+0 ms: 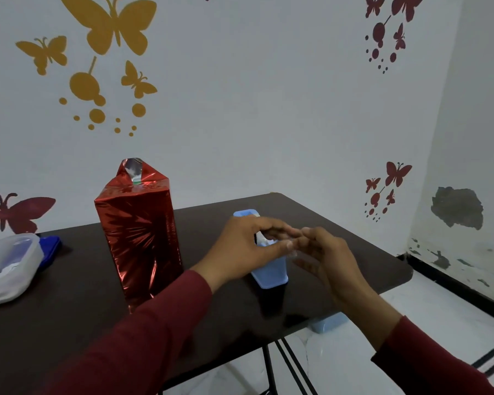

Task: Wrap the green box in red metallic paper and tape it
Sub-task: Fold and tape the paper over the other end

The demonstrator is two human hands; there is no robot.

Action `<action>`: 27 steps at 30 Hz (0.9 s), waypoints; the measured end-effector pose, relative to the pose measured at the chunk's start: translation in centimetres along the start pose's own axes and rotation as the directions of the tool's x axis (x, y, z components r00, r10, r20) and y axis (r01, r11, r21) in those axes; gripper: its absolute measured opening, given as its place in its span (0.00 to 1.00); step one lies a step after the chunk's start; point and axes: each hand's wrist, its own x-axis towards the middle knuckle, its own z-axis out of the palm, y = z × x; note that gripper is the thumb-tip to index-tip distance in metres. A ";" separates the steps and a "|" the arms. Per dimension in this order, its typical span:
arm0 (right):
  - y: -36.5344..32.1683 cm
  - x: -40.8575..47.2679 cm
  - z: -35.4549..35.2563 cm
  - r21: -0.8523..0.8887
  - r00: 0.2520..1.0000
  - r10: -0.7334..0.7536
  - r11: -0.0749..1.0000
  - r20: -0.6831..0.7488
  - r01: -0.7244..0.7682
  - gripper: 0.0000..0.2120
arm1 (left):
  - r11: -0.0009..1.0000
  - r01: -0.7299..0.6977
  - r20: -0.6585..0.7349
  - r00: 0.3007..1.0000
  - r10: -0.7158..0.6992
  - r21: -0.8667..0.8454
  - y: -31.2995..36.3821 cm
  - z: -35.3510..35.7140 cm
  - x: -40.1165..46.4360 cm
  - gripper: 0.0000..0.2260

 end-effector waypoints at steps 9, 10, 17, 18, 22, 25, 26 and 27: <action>-2.2 0.2 1.0 0.077 0.997 0.026 0.996 0.066 -0.032 0.15 | 0.989 0.124 -0.184 0.973 -0.138 -0.082 1.4 -4.1 0.6 0.08; -2.3 0.2 1.2 0.065 0.997 0.016 0.998 0.076 -0.021 0.16 | 0.990 0.133 -0.172 0.975 -0.140 -0.053 1.6 -4.5 0.5 0.09; -3.2 0.1 3.0 0.012 0.992 -0.032 0.999 0.119 0.030 0.15 | 0.978 0.182 -0.054 0.983 -0.178 0.098 2.8 -5.3 0.4 0.11; -3.3 0.2 3.1 0.028 0.992 -0.021 0.999 0.124 0.017 0.15 | 0.979 0.182 -0.077 0.982 -0.175 0.095 2.9 -5.6 0.3 0.10; -4.2 0.2 3.7 0.242 0.985 0.090 0.962 0.150 -0.125 0.12 | 0.980 0.200 -0.156 0.968 -0.197 0.006 3.7 -6.8 -0.3 0.08; -4.7 0.1 4.5 0.284 0.979 0.093 0.948 0.184 -0.144 0.13 | 0.966 0.194 -0.257 0.938 -0.233 -0.170 4.0 -8.1 -0.8 0.09; -4.9 0.1 5.2 0.262 0.975 0.055 0.959 0.216 -0.112 0.15 | 0.955 0.193 -0.300 0.919 -0.257 -0.226 4.0 -8.8 -1.1 0.09; -5.2 -0.1 5.8 0.242 0.969 0.016 0.967 0.247 -0.078 0.16 | 0.938 0.197 -0.334 0.897 -0.289 -0.284 4.0 -9.2 -1.4 0.10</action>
